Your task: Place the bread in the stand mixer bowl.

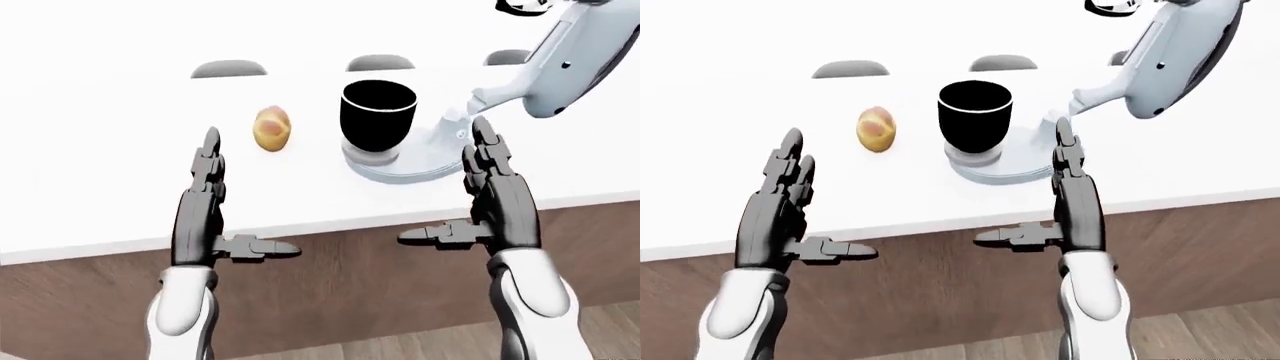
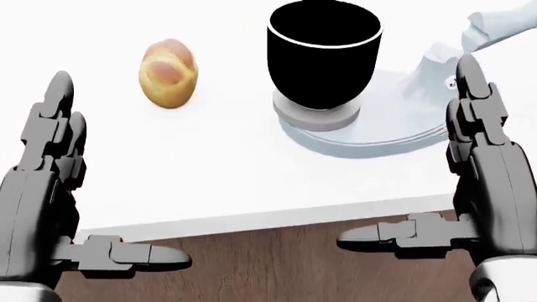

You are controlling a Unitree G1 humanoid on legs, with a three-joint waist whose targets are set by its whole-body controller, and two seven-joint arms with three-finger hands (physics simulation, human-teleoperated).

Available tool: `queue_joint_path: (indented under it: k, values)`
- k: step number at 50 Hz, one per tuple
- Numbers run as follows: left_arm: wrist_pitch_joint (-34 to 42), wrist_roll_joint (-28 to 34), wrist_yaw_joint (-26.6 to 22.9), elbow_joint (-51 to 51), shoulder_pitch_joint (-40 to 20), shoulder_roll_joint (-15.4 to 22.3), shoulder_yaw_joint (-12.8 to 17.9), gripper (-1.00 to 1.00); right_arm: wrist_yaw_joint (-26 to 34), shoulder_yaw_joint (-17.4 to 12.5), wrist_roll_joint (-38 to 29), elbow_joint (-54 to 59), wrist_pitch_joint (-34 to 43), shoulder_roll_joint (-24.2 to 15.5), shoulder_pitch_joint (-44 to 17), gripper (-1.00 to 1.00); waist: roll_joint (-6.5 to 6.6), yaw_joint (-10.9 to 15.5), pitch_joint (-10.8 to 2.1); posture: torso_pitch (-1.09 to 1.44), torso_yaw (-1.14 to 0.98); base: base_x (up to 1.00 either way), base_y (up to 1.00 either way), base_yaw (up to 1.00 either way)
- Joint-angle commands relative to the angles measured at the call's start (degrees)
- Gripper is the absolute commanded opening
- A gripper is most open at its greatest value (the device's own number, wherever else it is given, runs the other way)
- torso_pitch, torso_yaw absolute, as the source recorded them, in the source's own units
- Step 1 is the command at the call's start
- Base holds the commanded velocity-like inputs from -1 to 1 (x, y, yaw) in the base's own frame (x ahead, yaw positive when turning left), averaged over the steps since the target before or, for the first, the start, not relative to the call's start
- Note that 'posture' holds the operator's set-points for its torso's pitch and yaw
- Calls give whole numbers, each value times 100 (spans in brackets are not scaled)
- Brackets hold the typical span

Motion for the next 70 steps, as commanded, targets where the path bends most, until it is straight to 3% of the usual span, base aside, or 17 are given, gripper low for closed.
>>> queue_joint_path:
  k: [1,7,9,10,11,13,18,19,20,22,23,29,43,48,56,67,70]
  values:
    - [-184,27,46,-240,-109,43,99,100,-13,53,13,-226,-171,-8,-147,100,-34,12,-84,0,0,19,-2,0]
    - [-217,31,47,-235,-78,35,95,100,-15,31,23,-258,-154,-17,-139,100,310,-4,-19,0,0,18,-3,0]
    - [-270,23,51,-202,-52,30,98,100,-13,27,20,-301,-127,-19,-126,100,561,-35,-61,0,0,18,-3,0]
    - [-285,20,52,-191,-45,29,101,100,-12,21,20,-315,-121,-20,-115,100,768,-35,-142,0,0,18,-3,0]
    - [-284,23,52,-197,-41,29,98,100,-8,13,23,-323,-118,-22,-106,100,565,44,-110,0,0,18,-3,0]
    - [-300,22,56,-189,-31,24,94,100,-8,0,21,-364,-86,-22,-92,100,611,49,-69,0,0,18,-3,0]
    - [-316,24,58,-180,-15,20,88,100,-54,-65,50,-378,-115,-7,-67,100,391,90,-78,0,0,18,-3,0]
    - [-329,23,60,-182,0,16,86,100,-68,-88,76,-384,-134,2,-55,100,294,111,19,0,0,3,0,0]
    - [-328,24,59,-189,6,15,82,100,-83,-93,86,-387,-139,2,-50,100,237,136,-45,0,0,0,0,0]
    - [-331,23,56,-194,15,14,81,100,-151,-144,94,-398,-146,3,-20,100,-75,167,-139,0,0,0,0,0]
    - [-324,24,56,-199,13,13,81,100,-158,-140,104,-411,-155,-1,-13,100,109,174,-83,0,0,0,0,0]
    - [-334,26,57,-198,22,8,71,100,-251,-267,174,-520,-116,-14,45,100,190,109,-203,0,0,0,0,0]
    - [-384,4,68,-146,19,15,97,100,-240,-637,270,-1044,-22,-51,300,100,165,92,-200,0,0,0,0,0]
    - [-329,-17,62,21,-263,110,252,100,-240,-723,308,-1065,-63,-42,343,100,160,97,-178,0,0,0,0,0]
    - [88,46,53,360,-1306,404,395,100,-265,-738,368,-955,-158,-52,359,100,155,101,-172,0,0,0,0,0]
    - [-166,-185,354,2493,-3368,961,617,100,-259,-723,378,-984,-145,-46,379,100,167,107,-189,0,0,0,0,0]
    - [-494,-205,464,3034,-3612,1077,583,100,-257,-713,361,-1045,-92,-45,382,100,168,95,-186,0,0,0,0,0]
